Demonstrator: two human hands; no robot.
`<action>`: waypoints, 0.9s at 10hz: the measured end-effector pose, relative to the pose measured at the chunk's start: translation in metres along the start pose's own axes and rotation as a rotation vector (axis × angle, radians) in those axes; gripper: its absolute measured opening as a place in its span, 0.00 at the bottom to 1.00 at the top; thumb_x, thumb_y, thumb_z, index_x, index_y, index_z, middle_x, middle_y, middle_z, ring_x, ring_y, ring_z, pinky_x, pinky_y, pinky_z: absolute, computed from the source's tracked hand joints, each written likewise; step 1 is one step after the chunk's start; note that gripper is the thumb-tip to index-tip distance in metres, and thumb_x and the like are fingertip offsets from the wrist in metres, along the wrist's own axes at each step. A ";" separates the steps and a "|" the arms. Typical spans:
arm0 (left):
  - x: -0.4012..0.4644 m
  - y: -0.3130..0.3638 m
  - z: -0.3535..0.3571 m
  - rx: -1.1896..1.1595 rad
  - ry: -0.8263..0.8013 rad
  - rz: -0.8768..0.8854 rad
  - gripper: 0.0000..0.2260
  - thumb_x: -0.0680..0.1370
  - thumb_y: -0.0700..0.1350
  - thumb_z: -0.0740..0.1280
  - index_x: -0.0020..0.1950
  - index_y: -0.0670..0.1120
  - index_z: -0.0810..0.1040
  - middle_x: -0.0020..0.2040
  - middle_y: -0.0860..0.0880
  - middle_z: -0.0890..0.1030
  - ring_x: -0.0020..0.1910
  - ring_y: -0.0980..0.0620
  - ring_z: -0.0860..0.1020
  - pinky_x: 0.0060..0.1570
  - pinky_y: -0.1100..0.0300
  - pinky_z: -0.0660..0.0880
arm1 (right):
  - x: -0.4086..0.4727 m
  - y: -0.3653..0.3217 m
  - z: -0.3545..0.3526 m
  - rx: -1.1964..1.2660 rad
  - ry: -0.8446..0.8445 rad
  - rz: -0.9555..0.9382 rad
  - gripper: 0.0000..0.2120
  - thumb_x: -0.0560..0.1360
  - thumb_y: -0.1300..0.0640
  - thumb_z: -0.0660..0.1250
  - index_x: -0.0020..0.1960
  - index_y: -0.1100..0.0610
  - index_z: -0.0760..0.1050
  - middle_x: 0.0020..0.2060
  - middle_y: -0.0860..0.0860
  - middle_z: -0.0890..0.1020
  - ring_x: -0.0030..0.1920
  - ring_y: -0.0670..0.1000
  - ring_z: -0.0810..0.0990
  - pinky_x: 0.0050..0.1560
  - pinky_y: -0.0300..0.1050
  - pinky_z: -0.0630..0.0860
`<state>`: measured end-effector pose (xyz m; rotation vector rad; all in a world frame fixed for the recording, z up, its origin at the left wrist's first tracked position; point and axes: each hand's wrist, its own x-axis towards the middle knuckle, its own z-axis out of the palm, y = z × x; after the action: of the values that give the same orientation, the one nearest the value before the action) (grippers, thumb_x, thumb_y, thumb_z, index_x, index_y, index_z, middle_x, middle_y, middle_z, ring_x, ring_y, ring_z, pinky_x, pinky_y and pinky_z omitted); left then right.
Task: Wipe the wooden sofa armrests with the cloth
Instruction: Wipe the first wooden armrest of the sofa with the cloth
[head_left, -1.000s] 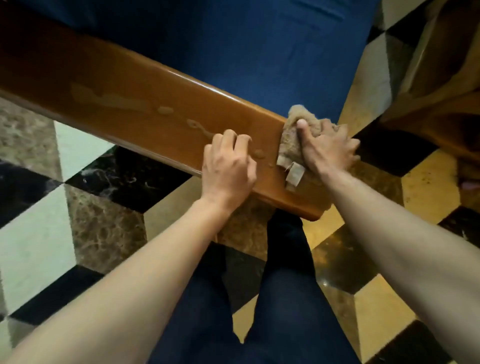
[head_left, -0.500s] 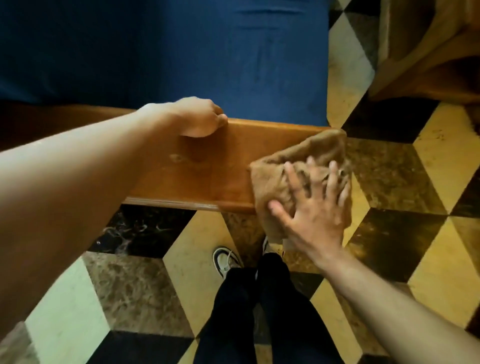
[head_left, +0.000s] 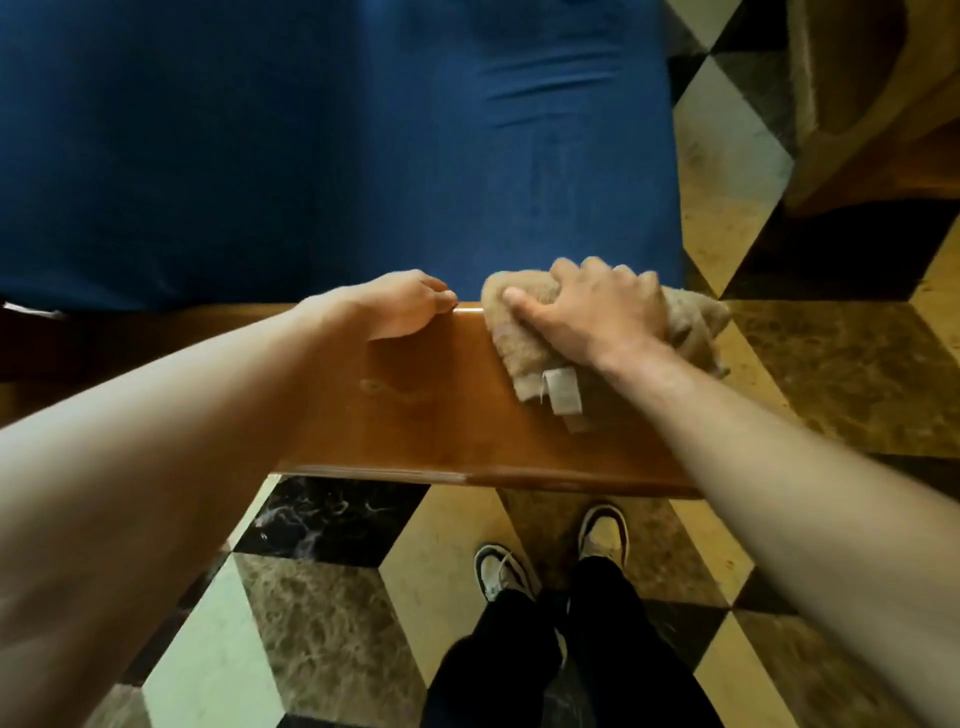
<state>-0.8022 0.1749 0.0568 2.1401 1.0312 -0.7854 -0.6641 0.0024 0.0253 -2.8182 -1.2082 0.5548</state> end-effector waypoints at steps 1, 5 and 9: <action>0.004 -0.007 -0.002 0.007 0.004 0.020 0.17 0.85 0.54 0.59 0.66 0.51 0.83 0.63 0.50 0.83 0.56 0.50 0.78 0.56 0.55 0.71 | 0.015 0.025 -0.011 0.067 -0.059 0.127 0.34 0.73 0.26 0.49 0.56 0.49 0.81 0.56 0.57 0.85 0.58 0.64 0.82 0.55 0.57 0.70; 0.032 -0.087 -0.045 0.088 -0.212 0.077 0.33 0.76 0.74 0.49 0.50 0.55 0.87 0.55 0.51 0.86 0.53 0.48 0.83 0.68 0.41 0.72 | -0.123 -0.071 0.058 0.058 0.176 0.224 0.38 0.77 0.28 0.50 0.83 0.44 0.58 0.84 0.54 0.56 0.83 0.67 0.49 0.80 0.71 0.45; 0.040 -0.205 -0.071 0.231 -0.150 0.117 0.22 0.88 0.50 0.49 0.67 0.41 0.77 0.66 0.37 0.78 0.64 0.38 0.76 0.65 0.47 0.70 | 0.056 -0.223 0.016 0.076 -0.324 0.007 0.34 0.72 0.22 0.50 0.60 0.42 0.80 0.66 0.49 0.82 0.66 0.57 0.78 0.54 0.55 0.69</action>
<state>-0.9337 0.3470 0.0153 2.2692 0.7618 -1.0327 -0.7897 0.1961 0.0289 -2.7425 -1.1893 1.0675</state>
